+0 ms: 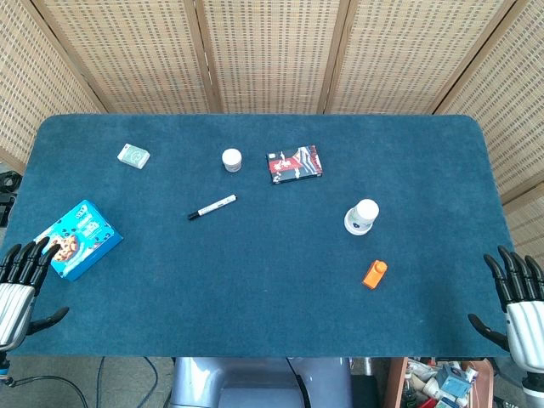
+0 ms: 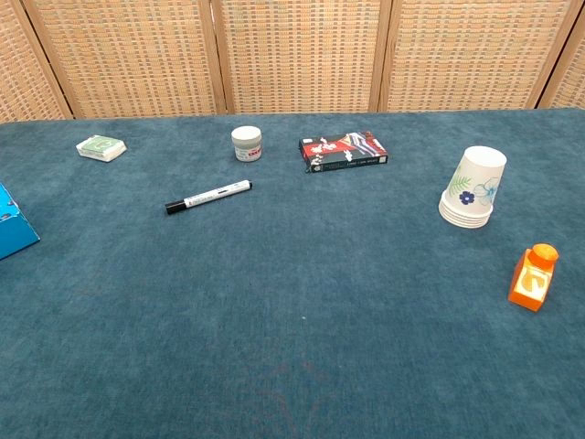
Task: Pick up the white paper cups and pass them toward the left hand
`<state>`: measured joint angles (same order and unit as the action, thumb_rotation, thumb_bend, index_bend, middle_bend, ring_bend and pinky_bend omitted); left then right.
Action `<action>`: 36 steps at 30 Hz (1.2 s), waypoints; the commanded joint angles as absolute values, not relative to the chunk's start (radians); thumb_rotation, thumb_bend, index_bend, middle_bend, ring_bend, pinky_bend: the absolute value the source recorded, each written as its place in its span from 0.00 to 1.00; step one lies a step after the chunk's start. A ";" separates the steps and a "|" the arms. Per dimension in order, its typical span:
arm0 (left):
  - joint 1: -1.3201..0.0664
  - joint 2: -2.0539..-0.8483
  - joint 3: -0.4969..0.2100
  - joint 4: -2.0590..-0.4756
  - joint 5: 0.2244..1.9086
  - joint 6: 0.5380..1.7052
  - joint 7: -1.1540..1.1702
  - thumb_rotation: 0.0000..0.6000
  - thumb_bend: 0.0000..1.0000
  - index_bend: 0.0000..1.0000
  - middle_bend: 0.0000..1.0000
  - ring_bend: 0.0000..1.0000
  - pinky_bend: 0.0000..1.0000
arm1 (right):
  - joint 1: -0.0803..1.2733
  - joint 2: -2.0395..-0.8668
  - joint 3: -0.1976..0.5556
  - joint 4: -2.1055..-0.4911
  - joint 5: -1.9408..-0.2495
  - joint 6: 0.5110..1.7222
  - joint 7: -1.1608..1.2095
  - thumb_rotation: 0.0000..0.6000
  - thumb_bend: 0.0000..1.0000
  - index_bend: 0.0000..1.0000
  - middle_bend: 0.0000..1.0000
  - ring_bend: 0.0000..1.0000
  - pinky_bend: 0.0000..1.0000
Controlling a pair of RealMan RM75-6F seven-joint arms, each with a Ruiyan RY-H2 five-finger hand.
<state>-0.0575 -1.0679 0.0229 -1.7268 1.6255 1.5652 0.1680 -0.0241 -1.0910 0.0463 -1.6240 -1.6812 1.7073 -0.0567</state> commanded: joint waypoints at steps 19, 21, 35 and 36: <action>-0.090 -1.121 -0.028 -1.663 1.572 1.524 0.174 1.00 0.12 0.00 0.00 0.00 0.00 | 0.255 -1.040 0.152 -1.632 -1.648 1.367 0.134 1.00 0.00 0.04 0.05 0.00 0.01; -0.099 -1.132 -0.036 -1.649 1.554 1.509 0.181 1.00 0.13 0.00 0.00 0.00 0.00 | 0.341 -1.031 0.180 -1.629 -1.600 1.233 0.186 1.00 0.00 0.06 0.08 0.00 0.04; -0.132 -1.167 -0.080 -1.593 1.447 1.445 0.196 1.00 0.13 0.00 0.00 0.00 0.00 | 0.676 -1.232 0.251 -1.333 -1.291 0.743 0.136 1.00 0.00 0.14 0.18 0.04 0.14; -0.134 -1.169 -0.082 -1.591 1.441 1.440 0.199 1.00 0.12 0.00 0.00 0.00 0.00 | 0.686 -1.249 0.251 -1.311 -1.272 0.727 0.136 1.00 0.00 0.15 0.19 0.05 0.14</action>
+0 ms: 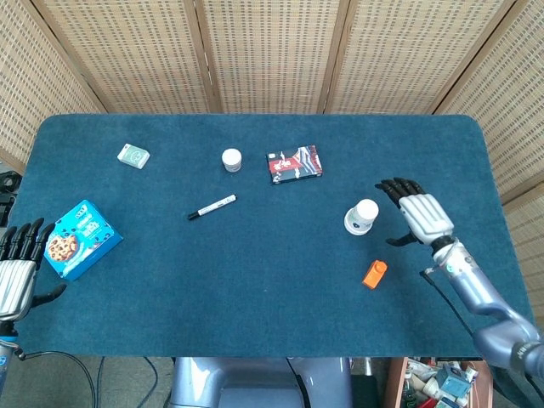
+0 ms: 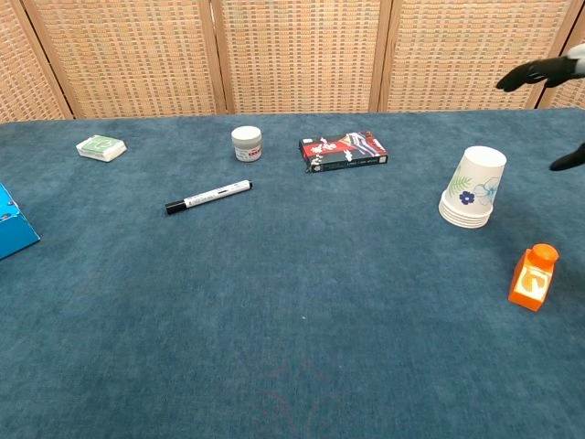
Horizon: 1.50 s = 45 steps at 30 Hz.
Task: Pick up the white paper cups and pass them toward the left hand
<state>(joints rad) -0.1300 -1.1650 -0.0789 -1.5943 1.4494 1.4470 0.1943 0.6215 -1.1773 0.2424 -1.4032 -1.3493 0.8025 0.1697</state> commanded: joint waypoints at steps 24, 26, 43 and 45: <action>-0.160 -1.177 -0.089 -1.569 1.391 1.394 0.198 1.00 0.12 0.00 0.00 0.00 0.00 | 0.781 -1.410 0.237 -1.121 -1.135 0.640 0.077 1.00 0.23 0.33 0.38 0.24 0.35; -0.161 -1.178 -0.090 -1.568 1.389 1.394 0.199 1.00 0.12 0.00 0.00 0.00 0.00 | 0.785 -1.417 0.236 -1.116 -1.135 0.640 0.078 1.00 0.24 0.33 0.39 0.25 0.37; -0.166 -1.184 -0.089 -1.565 1.372 1.389 0.213 1.00 0.13 0.00 0.00 0.00 0.00 | 0.802 -1.482 0.239 -1.047 -1.146 0.672 0.102 1.00 0.42 0.54 0.58 0.43 0.56; -0.166 -1.185 -0.088 -1.565 1.371 1.389 0.214 1.00 0.13 0.00 0.00 0.00 0.00 | 0.796 -1.476 0.242 -1.060 -1.155 0.686 0.119 1.00 0.43 0.54 0.58 0.43 0.56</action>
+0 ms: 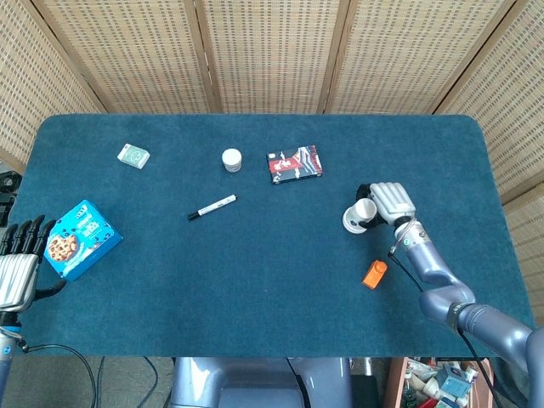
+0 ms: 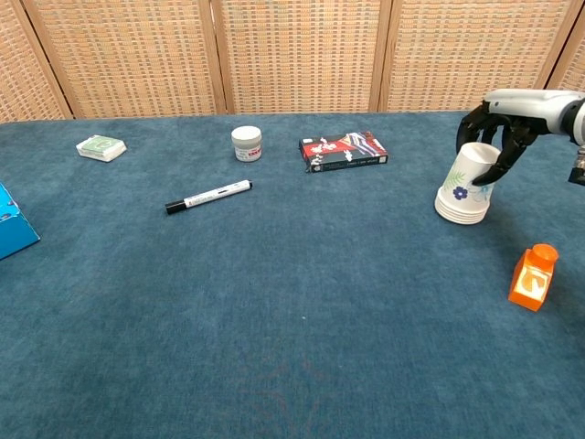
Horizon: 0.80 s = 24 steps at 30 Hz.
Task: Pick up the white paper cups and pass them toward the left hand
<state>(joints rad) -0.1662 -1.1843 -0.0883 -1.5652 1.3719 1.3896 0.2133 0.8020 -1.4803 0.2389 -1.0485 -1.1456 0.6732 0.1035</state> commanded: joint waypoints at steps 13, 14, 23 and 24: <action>-0.295 -1.193 -0.118 -1.483 1.502 1.313 0.086 1.00 0.13 0.00 0.00 0.00 0.00 | 0.732 -1.253 0.345 -1.433 -1.186 0.707 0.471 1.00 0.46 0.54 0.58 0.43 0.56; -0.313 -1.203 -0.122 -1.462 1.524 1.310 0.070 1.00 0.13 0.00 0.00 0.00 0.00 | 0.733 -1.242 0.355 -1.455 -1.178 0.696 0.494 1.00 0.46 0.54 0.58 0.43 0.56; -0.493 -1.366 -0.216 -1.309 1.635 1.347 0.023 1.00 0.13 0.00 0.00 0.00 0.00 | 0.795 -1.231 0.424 -1.561 -1.014 0.617 0.552 1.00 0.49 0.55 0.58 0.43 0.56; -0.508 -1.379 -0.222 -1.305 1.640 1.346 0.028 1.00 0.13 0.00 0.00 0.00 0.00 | 0.804 -1.240 0.430 -1.566 -0.985 0.616 0.551 1.00 0.50 0.55 0.58 0.43 0.56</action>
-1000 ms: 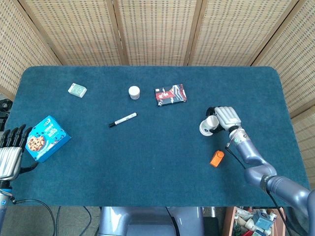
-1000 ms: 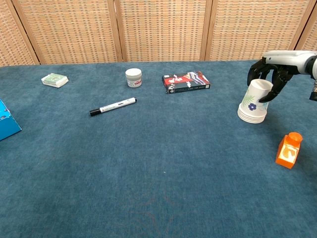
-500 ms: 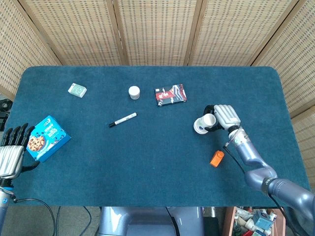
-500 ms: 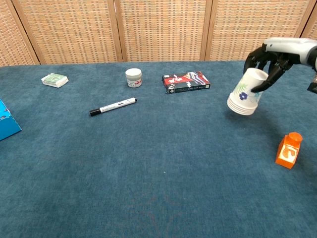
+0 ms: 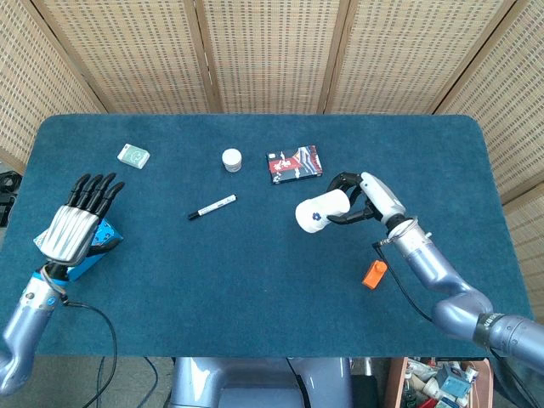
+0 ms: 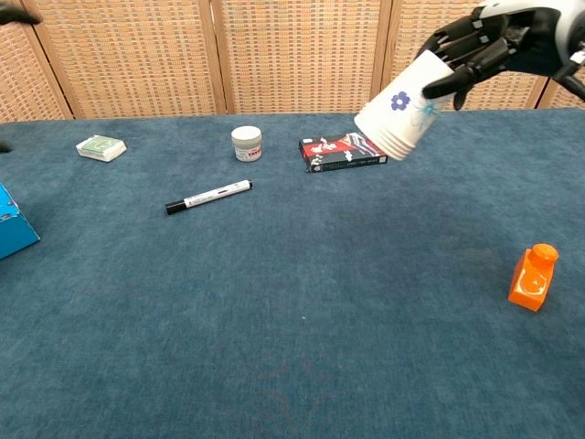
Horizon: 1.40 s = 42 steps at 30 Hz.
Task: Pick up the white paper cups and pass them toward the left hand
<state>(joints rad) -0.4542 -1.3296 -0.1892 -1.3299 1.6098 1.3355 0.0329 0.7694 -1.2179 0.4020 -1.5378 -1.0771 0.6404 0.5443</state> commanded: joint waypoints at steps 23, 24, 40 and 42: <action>-0.682 -1.588 -0.211 -1.215 1.671 1.334 0.082 1.00 0.13 0.26 0.00 0.00 0.00 | 0.939 -1.368 0.453 -1.596 -0.619 0.621 0.451 1.00 0.51 0.55 0.58 0.43 0.56; -0.688 -1.611 -0.211 -1.195 1.679 1.350 0.071 1.00 0.13 0.30 0.00 0.00 0.00 | 0.937 -1.365 0.458 -1.600 -0.614 0.617 0.457 1.00 0.51 0.55 0.58 0.43 0.56; -0.784 -1.843 -0.256 -0.997 1.683 1.447 0.085 1.00 0.13 0.47 0.00 0.00 0.00 | 0.910 -1.330 0.483 -1.639 -0.605 0.567 0.496 1.00 0.51 0.55 0.58 0.43 0.56; -0.796 -1.864 -0.259 -0.975 1.682 1.457 0.082 1.00 0.14 0.48 0.00 0.00 0.00 | 0.908 -1.328 0.483 -1.642 -0.608 0.566 0.496 1.00 0.51 0.55 0.58 0.43 0.56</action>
